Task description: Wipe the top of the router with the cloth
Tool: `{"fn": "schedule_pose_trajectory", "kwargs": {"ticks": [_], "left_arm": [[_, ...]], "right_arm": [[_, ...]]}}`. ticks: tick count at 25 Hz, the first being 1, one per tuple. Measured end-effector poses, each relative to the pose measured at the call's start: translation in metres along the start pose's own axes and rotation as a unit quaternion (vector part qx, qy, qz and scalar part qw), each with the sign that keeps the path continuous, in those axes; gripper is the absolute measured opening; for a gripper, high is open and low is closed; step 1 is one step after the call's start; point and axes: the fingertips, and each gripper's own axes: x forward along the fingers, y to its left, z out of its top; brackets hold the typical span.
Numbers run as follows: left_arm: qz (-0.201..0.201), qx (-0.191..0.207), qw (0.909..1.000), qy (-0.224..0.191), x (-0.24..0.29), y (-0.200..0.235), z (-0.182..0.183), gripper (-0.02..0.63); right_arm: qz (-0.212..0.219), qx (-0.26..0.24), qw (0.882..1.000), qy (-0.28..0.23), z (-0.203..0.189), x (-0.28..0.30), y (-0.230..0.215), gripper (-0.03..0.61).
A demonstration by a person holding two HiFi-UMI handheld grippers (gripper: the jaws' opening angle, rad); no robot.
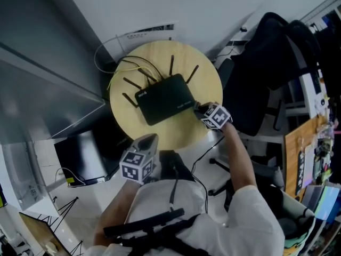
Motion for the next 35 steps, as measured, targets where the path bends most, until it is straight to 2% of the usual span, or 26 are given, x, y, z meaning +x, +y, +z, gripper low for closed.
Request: {"fn": "schedule_pose_trajectory", "kwargs": {"ticks": [4,7,12,18,30,35], "left_arm": [[-0.003,0.001,1.0,-0.003,-0.01,-0.003,-0.008,-0.011],[-0.003,0.001,1.0,-0.006,-0.018,-0.006,-0.011,-0.011],[0.004,-0.001,0.9999,-0.011,-0.035,-0.004,-0.02,-0.011],[0.017,-0.011,0.9996,-0.02,-0.055,0.002,-0.029,-0.011],[0.045,-0.033,0.9978,-0.037,-0.093,0.025,-0.041,-0.011],[0.048,-0.036,0.9973,-0.041,-0.107,0.032,-0.047,-0.011]], "right_arm": [[-0.015,0.058,0.998,-0.031,0.008,0.012,0.023,0.038],[-0.008,0.079,0.996,-0.049,0.017,0.019,0.049,0.038],[0.009,0.084,0.994,-0.071,0.035,0.03,0.081,0.038],[0.025,0.081,0.994,-0.073,0.049,0.045,0.107,0.038],[0.071,0.061,0.992,-0.086,0.105,0.077,0.186,0.038],[0.07,0.072,0.991,-0.09,0.112,0.084,0.207,0.038]]}}
